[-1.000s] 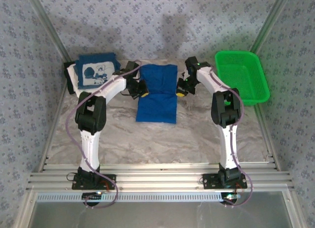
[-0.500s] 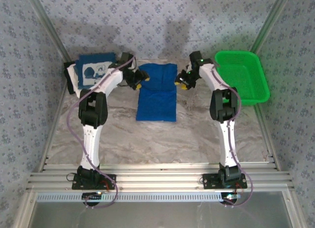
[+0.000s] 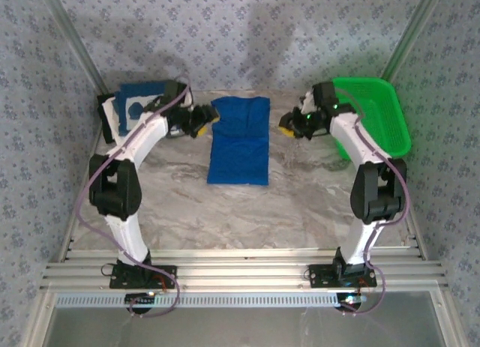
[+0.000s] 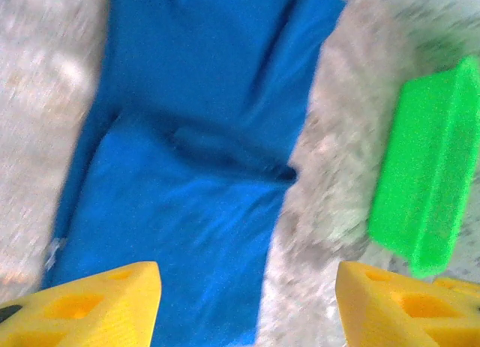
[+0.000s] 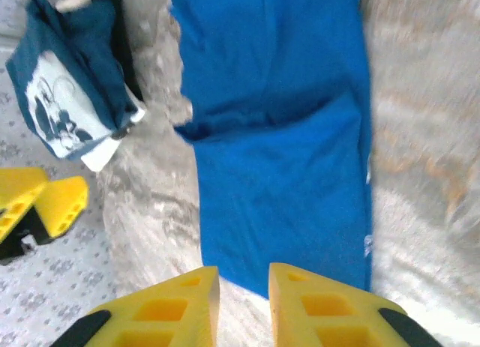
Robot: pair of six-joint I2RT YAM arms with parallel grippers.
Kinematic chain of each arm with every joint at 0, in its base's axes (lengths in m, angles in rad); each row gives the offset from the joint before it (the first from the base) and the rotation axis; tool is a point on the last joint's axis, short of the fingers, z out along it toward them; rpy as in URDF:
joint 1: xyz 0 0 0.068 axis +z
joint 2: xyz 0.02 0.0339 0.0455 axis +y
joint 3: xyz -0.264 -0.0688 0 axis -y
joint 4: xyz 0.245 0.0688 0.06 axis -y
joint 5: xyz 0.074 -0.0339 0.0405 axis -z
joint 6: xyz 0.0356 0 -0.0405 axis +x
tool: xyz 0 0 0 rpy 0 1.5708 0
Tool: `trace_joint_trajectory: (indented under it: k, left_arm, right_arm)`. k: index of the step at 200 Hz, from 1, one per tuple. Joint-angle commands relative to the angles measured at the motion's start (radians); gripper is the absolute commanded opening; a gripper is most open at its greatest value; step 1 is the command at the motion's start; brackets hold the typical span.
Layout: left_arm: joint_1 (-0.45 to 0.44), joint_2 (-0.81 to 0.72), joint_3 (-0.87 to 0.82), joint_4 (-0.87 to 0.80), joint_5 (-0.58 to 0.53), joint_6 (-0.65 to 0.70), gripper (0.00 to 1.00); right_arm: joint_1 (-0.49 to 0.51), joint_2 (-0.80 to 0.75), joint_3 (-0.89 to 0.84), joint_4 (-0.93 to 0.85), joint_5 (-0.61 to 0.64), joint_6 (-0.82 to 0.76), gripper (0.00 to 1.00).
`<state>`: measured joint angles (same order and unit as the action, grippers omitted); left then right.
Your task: Fold and stack the t-shirts
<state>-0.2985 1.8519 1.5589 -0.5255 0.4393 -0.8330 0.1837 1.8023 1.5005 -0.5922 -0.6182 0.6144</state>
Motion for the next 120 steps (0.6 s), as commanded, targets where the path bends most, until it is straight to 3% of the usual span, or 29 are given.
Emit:
trace_joint_trajectory:
  k: [1, 16, 43, 120]
  left_arm:
    - [-0.043, -0.108, -0.223, 0.072, 0.028, 0.029, 0.63]
    - [-0.064, -0.17, -0.384, 0.119, 0.05, 0.007, 0.63]
    - [-0.072, -0.236, -0.58, 0.184, 0.048, -0.023, 0.62]
    - [-0.071, -0.204, -0.73, 0.432, 0.036, -0.132, 0.63]
  right_arm:
    - [0.065, -0.029, -0.189, 0.119, -0.032, 0.052, 0.34]
    - [0.113, -0.053, -0.289, 0.145, -0.015, 0.06, 0.4]
    - [0.141, -0.071, -0.443, 0.267, -0.02, 0.13, 0.43]
    - [0.165, -0.02, -0.499, 0.316, 0.013, 0.149, 0.51]
